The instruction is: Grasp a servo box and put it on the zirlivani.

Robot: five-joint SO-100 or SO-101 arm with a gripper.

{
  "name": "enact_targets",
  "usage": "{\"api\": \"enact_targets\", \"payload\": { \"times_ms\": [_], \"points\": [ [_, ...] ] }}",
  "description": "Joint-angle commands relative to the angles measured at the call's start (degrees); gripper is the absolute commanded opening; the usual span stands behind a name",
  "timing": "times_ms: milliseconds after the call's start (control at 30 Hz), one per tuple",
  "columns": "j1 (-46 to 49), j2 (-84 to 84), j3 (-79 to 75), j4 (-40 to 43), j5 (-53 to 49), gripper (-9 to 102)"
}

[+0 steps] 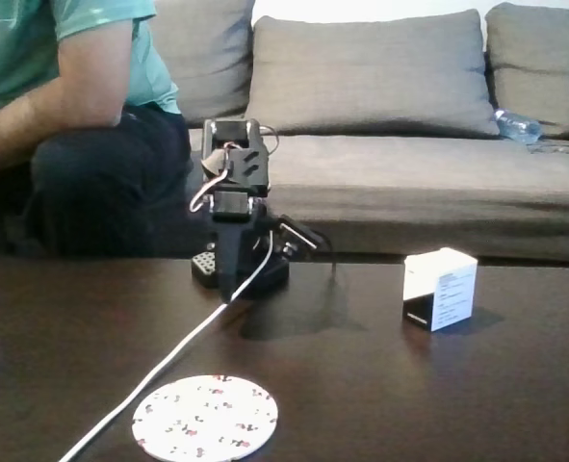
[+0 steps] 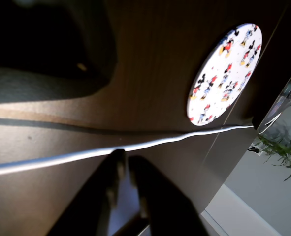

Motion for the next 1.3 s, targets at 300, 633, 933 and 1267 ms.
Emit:
{"api": "enact_targets", "payload": {
  "times_ms": [300, 633, 933, 1267],
  "points": [
    [0.4, -0.4, -1.2, 1.0, -0.1, 1],
    [-1.4, -0.5, -11.3, -1.9, -3.3, 7],
    [-25.1, -16.4, -37.3, 6.2, -3.7, 11],
    [-45.5, -57.1, -77.8, 17.2, 3.9, 27]
  ]
}}
